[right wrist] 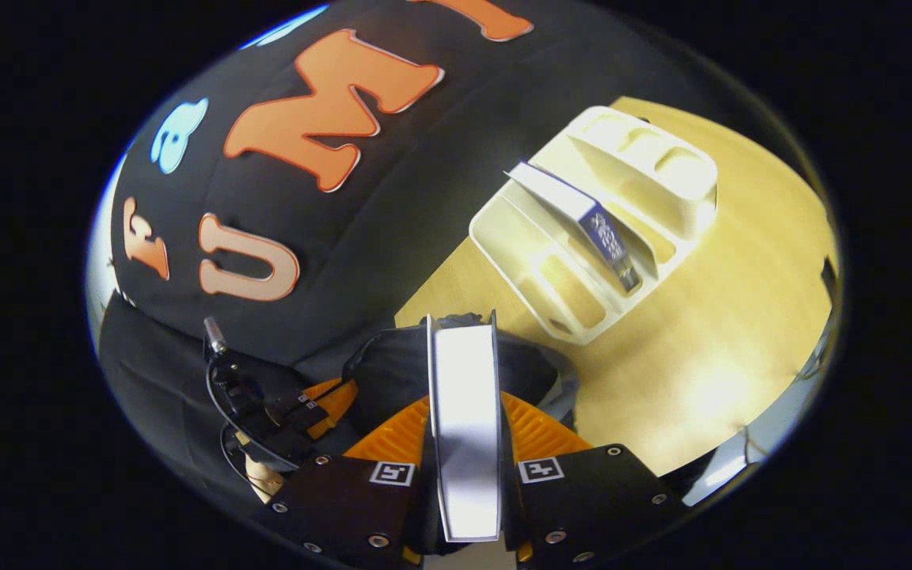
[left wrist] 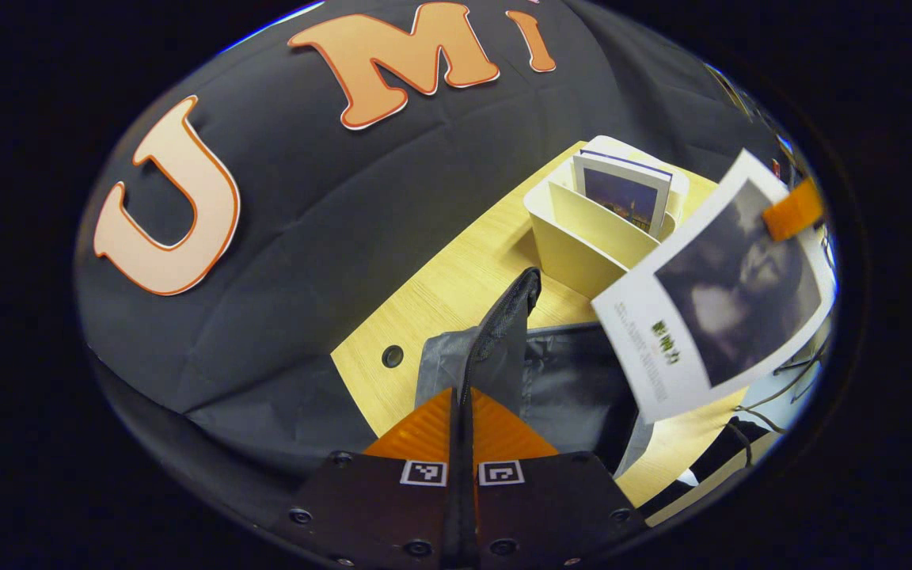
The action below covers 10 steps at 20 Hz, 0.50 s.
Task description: Open the schoolbag, grab two books from the bookshelf and put them into the schoolbag.
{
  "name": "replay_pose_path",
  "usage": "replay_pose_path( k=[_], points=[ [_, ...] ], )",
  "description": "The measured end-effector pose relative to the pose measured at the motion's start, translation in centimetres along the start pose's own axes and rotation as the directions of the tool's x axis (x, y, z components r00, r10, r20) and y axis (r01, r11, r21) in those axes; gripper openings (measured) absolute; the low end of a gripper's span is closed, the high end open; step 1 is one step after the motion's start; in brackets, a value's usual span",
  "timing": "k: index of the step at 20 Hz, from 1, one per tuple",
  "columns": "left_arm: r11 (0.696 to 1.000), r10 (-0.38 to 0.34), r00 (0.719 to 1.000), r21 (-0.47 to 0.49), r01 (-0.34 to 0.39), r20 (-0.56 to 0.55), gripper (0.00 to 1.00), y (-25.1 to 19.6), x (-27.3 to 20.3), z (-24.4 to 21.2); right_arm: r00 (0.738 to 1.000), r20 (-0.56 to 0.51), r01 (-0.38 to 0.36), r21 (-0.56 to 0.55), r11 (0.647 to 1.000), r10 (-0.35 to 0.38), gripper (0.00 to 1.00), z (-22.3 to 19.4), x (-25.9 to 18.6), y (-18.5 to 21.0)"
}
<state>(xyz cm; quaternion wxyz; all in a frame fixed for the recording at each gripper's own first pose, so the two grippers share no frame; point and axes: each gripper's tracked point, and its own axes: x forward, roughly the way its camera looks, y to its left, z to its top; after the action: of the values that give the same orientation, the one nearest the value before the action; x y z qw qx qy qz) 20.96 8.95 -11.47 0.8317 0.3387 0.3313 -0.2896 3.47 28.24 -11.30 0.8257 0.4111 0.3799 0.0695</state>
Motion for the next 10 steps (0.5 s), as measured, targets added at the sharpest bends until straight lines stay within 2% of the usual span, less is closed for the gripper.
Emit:
replay_pose_path(
  k=[2, 6, 10],
  points=[
    [1.0, 0.011, 1.0, 0.009, -0.011, 0.001, 0.01, 0.2, -0.4, 0.1, 0.999, 0.026, -0.04, 0.086, 0.995, 0.038, 0.33, -0.9, 2.3, -0.9],
    [1.0, 0.021, 1.0, 0.021, -0.021, 0.009, 0.01, 0.1, -1.0, 0.7, 0.998, 0.045, -0.06, 0.2, 0.978, 0.052, 0.33, -2.6, 7.3, -3.2],
    [0.999, 0.033, 0.999, 0.029, -0.033, 0.013, 0.01, 0.2, -1.3, 1.2, 0.994, 0.066, -0.106, 0.253, 0.962, 0.092, 0.33, -3.9, 11.3, -2.2]
  ],
)
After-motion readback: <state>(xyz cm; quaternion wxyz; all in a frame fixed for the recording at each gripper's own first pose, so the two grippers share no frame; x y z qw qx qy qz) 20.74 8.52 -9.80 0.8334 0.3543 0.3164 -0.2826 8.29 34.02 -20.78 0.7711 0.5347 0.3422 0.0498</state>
